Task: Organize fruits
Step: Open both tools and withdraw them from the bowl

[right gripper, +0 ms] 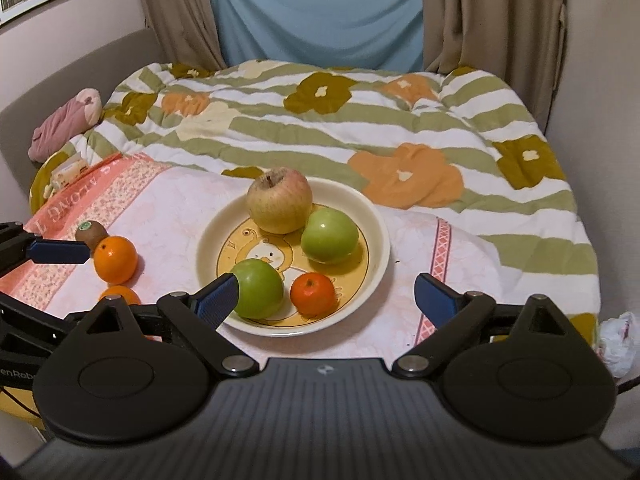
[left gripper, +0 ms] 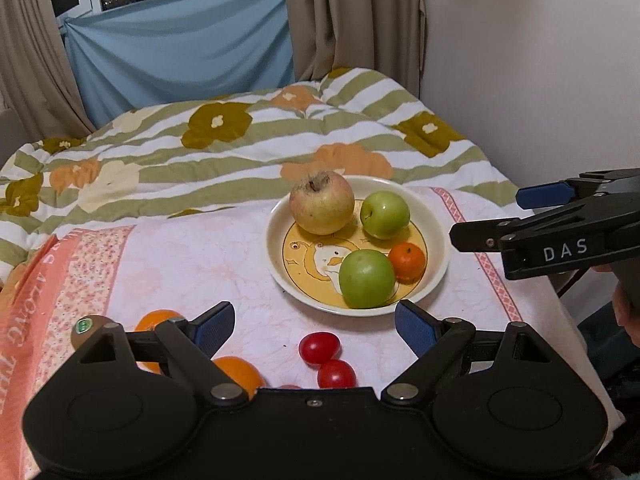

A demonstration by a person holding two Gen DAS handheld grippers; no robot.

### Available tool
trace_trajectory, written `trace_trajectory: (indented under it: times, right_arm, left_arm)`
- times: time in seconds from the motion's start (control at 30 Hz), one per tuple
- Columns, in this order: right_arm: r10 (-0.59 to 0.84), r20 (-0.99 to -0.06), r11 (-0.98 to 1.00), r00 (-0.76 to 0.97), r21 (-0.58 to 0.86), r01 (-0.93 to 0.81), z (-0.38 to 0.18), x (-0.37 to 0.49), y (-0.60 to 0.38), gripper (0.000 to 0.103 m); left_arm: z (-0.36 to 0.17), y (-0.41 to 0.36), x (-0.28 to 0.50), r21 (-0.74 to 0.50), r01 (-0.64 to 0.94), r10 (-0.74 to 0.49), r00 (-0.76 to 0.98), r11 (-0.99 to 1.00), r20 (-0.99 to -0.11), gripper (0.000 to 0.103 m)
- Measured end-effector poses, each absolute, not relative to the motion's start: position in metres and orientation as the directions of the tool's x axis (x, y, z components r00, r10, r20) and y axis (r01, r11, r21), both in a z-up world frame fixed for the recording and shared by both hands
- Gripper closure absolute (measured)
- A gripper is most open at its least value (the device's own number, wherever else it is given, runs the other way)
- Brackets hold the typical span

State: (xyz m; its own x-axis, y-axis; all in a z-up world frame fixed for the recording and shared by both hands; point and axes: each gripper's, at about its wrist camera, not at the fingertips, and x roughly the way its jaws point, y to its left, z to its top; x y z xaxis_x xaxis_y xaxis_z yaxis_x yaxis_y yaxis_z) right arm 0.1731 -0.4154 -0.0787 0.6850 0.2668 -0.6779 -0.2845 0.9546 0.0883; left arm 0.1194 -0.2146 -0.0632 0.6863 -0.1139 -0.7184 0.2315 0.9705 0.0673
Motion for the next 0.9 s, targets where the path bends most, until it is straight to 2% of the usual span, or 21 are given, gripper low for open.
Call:
trace_trajectory:
  times: [0.07,0.17,0.57,0.9]
  right_arm:
    - [0.253,-0.672,0.959,0.696,0.078,-0.273,-0.072,0.165,-0.415,0.000]
    - [0.240,-0.651,0.963,0.720,0.064,-0.263,-0.062,0.153,-0.415,0.000]
    - [0.245,-0.614,0.964,0.750,0.076,-0.253,-0.032,0.118,-0.384,0.000]
    - [0.254,-0.600,0.966,0.759,0.118,-0.230,-0.022,0.100,-0.307,0.000]
  left_arm:
    - [-0.057,-0.212,0.111,0.071,0.226,-0.111,0.699,0.971,-0.706,0.012]
    - [-0.049,-0.207,0.100,0.076,0.216,-0.105,0.719,0.973,-0.687,0.003]
    - [-0.025,-0.150,0.064,0.078,0.134,-0.053,0.764,0.988,-0.644,0.003]
    - [-0.015,-0.072,0.059,0.094,0.154,-0.059,0.767,0.984,-0.639,0.003]
